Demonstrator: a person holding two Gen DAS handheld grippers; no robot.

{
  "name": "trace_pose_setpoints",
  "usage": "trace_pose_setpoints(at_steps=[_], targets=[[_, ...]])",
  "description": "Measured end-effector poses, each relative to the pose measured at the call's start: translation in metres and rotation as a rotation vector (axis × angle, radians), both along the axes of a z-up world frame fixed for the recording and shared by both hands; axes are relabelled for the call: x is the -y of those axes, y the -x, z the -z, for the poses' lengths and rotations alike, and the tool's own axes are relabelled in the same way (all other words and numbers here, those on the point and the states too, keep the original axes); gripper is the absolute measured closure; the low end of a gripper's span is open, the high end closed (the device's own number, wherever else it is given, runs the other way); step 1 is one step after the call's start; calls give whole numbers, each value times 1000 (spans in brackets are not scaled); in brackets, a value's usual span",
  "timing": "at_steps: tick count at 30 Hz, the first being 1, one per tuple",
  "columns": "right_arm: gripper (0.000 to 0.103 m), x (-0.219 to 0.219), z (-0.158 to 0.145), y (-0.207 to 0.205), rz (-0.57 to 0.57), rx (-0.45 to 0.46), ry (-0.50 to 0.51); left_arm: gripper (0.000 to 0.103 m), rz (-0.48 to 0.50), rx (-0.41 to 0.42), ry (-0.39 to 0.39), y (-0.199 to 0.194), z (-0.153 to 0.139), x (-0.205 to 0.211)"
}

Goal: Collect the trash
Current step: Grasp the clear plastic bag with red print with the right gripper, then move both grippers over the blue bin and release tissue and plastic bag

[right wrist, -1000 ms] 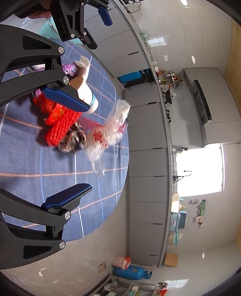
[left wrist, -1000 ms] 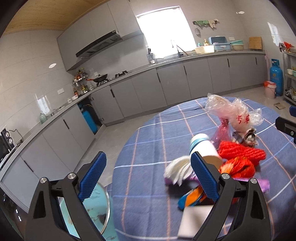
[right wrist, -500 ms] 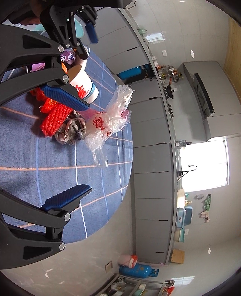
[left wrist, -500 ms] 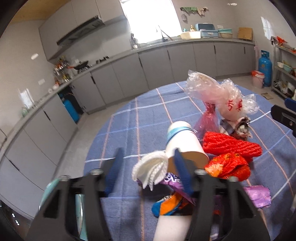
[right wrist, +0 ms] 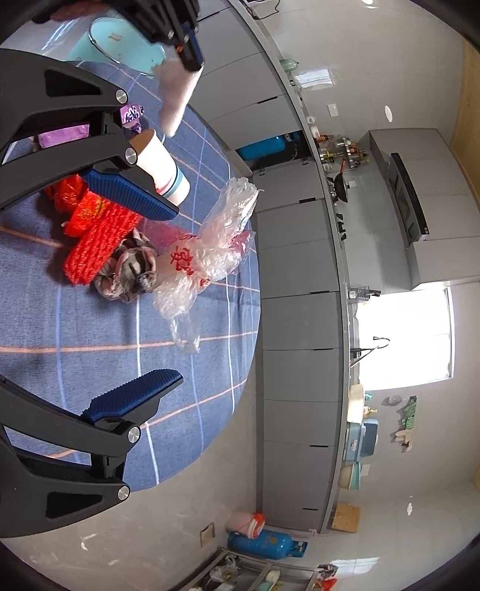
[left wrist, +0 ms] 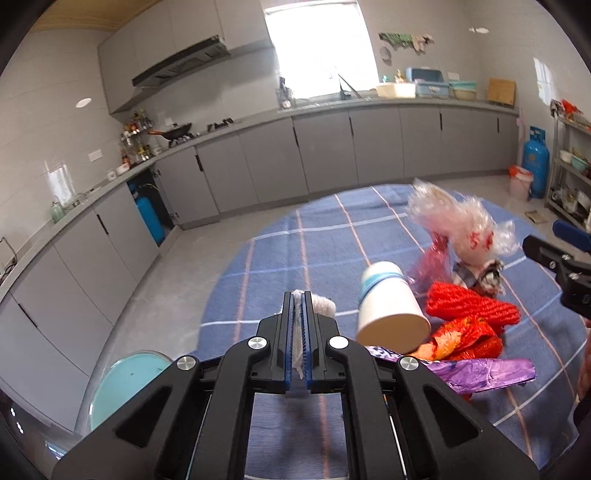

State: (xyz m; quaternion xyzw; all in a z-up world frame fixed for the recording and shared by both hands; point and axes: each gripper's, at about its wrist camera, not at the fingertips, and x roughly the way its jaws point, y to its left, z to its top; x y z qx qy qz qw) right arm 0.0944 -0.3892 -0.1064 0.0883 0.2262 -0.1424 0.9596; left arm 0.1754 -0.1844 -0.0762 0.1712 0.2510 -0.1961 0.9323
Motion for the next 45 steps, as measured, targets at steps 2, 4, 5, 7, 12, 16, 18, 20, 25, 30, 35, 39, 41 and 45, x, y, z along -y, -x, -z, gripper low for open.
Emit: trace_pose_setpoints(at_steps=[2, 4, 5, 7, 12, 16, 18, 20, 25, 30, 35, 39, 41, 45], targets=[[21, 0, -1, -6, -4, -3, 7, 99, -15, 32, 0, 1, -7, -4], [21, 2, -1, -13, -8, -8, 13, 99, -31, 74, -2, 5, -13, -5], [21, 2, -1, -16, -9, -10, 17, 99, -38, 91, -5, 5, -15, -5], [21, 4, -1, -24, -15, -16, 24, 99, -49, 123, -14, 5, -16, -5], [21, 7, 2, -37, -31, -35, 27, 99, -80, 168, -37, -4, -13, -3], [21, 8, 2, -44, -42, -43, 31, 99, -96, 158, -38, -14, -6, -2], [21, 7, 1, -48, -47, -44, 35, 99, -96, 154, -38, -17, -4, -2], [22, 5, 2, -53, -58, -52, 34, 99, -93, 152, -38, -17, -3, 0], [61, -1, 9, -62, -94, -96, 29, 99, -88, 156, -37, -19, -3, 1], [84, -8, 14, -65, -135, -141, 26, 99, -97, 162, -21, -21, -8, -4], [86, -12, 1, -53, -128, -101, 32, 99, -102, 160, 0, -19, -13, -10], [86, -18, -15, -45, -130, -63, 46, 99, -104, 161, 18, -11, -18, -17], [86, -20, -22, -43, -136, -46, 50, 99, -109, 165, 26, -7, -21, -23], [86, -33, -31, -41, -154, -19, 55, 99, -126, 169, 38, -1, -26, -37]])
